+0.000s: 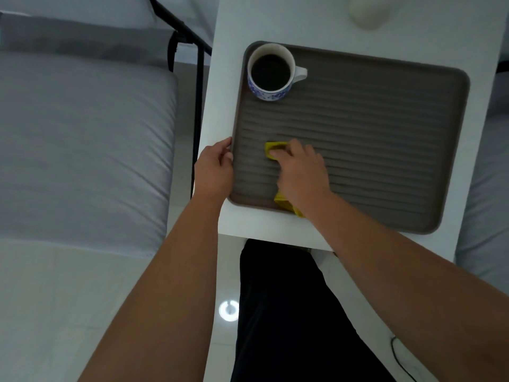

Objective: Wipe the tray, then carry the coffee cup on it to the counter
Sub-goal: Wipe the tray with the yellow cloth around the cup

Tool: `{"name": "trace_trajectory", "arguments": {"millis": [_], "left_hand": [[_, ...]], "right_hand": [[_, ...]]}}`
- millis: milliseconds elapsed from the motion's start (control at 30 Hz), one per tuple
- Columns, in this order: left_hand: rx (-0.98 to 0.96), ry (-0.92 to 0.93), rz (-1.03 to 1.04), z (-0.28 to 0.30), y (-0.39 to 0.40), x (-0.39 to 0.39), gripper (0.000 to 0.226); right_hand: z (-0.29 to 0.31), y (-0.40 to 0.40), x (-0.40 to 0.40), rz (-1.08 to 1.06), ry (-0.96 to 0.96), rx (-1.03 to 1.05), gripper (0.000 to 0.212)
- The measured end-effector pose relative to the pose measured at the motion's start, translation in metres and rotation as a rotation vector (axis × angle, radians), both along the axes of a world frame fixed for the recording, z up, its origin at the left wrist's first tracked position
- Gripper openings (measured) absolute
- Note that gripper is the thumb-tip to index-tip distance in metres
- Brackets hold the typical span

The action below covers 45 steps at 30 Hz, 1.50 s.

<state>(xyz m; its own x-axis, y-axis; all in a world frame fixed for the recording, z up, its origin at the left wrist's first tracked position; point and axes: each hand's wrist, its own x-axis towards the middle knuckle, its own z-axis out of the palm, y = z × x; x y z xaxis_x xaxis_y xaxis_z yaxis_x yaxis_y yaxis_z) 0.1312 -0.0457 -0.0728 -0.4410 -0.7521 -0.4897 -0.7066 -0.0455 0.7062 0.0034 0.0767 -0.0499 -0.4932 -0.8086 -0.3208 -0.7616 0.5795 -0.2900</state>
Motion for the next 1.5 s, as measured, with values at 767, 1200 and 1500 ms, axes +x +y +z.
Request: {"name": "trace_trajectory", "arguments": {"millis": [767,1200,1500], "left_hand": [[-0.158,-0.1,0.098,-0.001,0.018,0.006,0.019],[0.084,0.019,0.135,0.001,-0.003,0.014,0.022],[0.01,-0.045,0.138,-0.003,-0.001,0.014,0.03]], "right_hand": [[-0.011,0.065,0.012,-0.255,-0.029,-0.091,0.046],[0.001,-0.003,0.052,0.207,0.003,-0.027,0.046],[0.0,0.143,-0.032,0.119,0.106,0.115,0.052]]}}
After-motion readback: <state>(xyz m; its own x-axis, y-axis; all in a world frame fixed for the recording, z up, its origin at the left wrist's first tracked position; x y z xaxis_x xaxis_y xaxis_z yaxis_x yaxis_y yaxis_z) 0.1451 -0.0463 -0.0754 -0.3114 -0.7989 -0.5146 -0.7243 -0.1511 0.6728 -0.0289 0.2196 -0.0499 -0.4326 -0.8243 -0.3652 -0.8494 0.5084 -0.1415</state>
